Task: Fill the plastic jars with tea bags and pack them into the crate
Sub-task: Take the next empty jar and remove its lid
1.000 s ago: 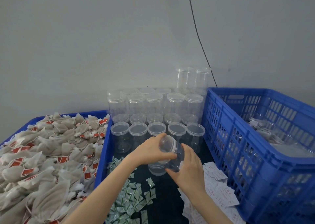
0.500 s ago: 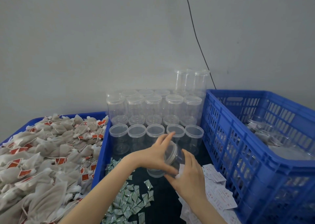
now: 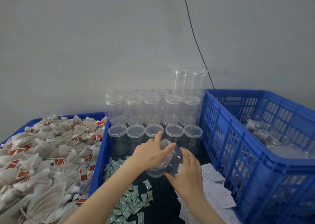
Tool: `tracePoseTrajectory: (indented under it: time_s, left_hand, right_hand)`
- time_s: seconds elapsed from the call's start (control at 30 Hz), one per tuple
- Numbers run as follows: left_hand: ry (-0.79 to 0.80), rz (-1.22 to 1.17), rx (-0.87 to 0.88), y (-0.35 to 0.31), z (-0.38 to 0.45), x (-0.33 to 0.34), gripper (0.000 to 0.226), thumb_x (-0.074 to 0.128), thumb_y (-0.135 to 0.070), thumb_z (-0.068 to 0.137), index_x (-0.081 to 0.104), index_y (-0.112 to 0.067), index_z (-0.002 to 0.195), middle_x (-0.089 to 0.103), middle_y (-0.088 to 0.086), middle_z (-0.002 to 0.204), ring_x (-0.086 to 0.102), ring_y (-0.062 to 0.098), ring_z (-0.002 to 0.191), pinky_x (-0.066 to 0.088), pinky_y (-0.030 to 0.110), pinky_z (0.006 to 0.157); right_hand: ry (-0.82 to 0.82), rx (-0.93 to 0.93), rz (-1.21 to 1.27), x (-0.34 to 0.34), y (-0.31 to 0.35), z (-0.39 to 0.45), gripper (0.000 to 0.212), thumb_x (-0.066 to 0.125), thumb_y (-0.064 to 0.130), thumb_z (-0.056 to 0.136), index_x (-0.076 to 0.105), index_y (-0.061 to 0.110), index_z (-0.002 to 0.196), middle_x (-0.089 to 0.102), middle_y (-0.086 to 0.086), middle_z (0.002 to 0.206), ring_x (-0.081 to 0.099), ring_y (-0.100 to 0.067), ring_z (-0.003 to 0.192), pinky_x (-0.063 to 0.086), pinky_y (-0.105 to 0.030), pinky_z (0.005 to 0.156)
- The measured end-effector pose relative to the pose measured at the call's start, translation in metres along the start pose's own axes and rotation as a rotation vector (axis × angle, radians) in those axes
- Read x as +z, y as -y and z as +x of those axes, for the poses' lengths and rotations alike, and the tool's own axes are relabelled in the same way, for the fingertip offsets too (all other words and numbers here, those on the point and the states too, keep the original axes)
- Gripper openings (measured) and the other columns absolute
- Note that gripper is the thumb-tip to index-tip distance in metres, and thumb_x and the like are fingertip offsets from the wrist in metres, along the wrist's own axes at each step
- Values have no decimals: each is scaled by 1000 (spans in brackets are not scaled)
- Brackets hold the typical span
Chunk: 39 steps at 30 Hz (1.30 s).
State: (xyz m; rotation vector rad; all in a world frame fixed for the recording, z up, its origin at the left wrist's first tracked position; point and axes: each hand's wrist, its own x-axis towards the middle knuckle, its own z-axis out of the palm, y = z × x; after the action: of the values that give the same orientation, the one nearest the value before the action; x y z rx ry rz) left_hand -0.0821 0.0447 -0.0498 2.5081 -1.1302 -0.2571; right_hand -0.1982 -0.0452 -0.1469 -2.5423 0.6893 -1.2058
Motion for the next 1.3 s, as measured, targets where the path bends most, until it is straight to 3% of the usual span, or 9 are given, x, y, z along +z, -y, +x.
tracePoseTrajectory:
  time_s: [0.07, 0.1, 0.2, 0.33, 0.43, 0.63, 0.8, 1.13, 1.3]
  left_hand:
    - [181, -110, 145, 3, -1, -6, 88, 41, -76, 81, -4, -43, 149, 15, -1, 157, 38, 27, 135, 34, 41, 107]
    - [244, -124, 207, 5, -1, -7, 95, 54, -71, 79, -6, -45, 148, 12, -5, 157, 36, 23, 136, 35, 38, 107]
    - [173, -74, 316, 11, 2, -5, 101, 73, -53, 71, 7, -43, 147, 30, -4, 147, 41, 17, 127, 40, 34, 102]
    - [-34, -374, 63, 18, 15, -11, 93, 54, -73, 74, 16, -35, 150, 51, 6, 136, 57, 26, 113, 49, 39, 93]
    - [-125, -29, -15, 30, 29, -10, 84, 46, -71, 83, 19, -29, 150, 63, 10, 122, 63, 25, 98, 47, 34, 80]
    - [67, 79, -27, 38, 56, 21, 69, 57, -52, 87, 38, -14, 142, 45, 10, 141, 49, 28, 124, 42, 39, 100]
    - [128, 49, -106, 39, 70, 54, 56, 51, -49, 92, 46, -14, 136, 32, 14, 136, 54, 33, 113, 43, 40, 98]
    - [99, 183, -22, 48, 63, 53, 56, 49, -43, 93, 36, -21, 144, 40, 9, 136, 41, 29, 128, 39, 45, 99]
    - [81, 159, 25, 66, 51, 16, 41, 52, -37, 93, 52, -22, 131, 50, 5, 128, 50, 24, 119, 46, 41, 96]
  right_hand:
    - [27, 55, 36, 0, -3, -1, 94, 98, 36, 48, 59, -1, 124, 65, -14, 120, 66, -34, 109, 52, -49, 92]
    - [34, 87, 66, 0, -3, -1, 93, 96, 36, 52, 57, 0, 127, 63, -15, 123, 63, -35, 112, 52, -50, 94]
    - [50, 130, 106, 1, -5, 0, 93, 93, 38, 57, 53, 1, 133, 59, -14, 129, 59, -35, 118, 50, -51, 97]
    - [82, 235, 155, 0, -11, 6, 101, 91, 41, 60, 43, 8, 142, 50, -7, 141, 49, -27, 130, 45, -46, 104]
    - [106, 374, 266, 0, -18, 10, 104, 89, 46, 62, 35, 17, 146, 43, 1, 145, 47, -20, 131, 47, -44, 101]
    - [124, 509, 440, 3, -27, 11, 104, 91, 39, 62, 34, 22, 146, 44, 7, 139, 44, -5, 113, 44, -31, 92]
    - [190, 489, 465, 7, -33, 1, 102, 92, 37, 59, 37, 24, 143, 46, 13, 134, 48, -5, 118, 42, -24, 92]
    - [240, 461, 611, 13, -17, 2, 92, 93, 33, 55, 42, 34, 132, 51, 20, 126, 51, 1, 116, 40, -13, 87]
    - [300, 444, 725, 20, 12, 3, 94, 89, 42, 47, 45, 33, 129, 55, 14, 128, 52, 0, 117, 41, -15, 89]
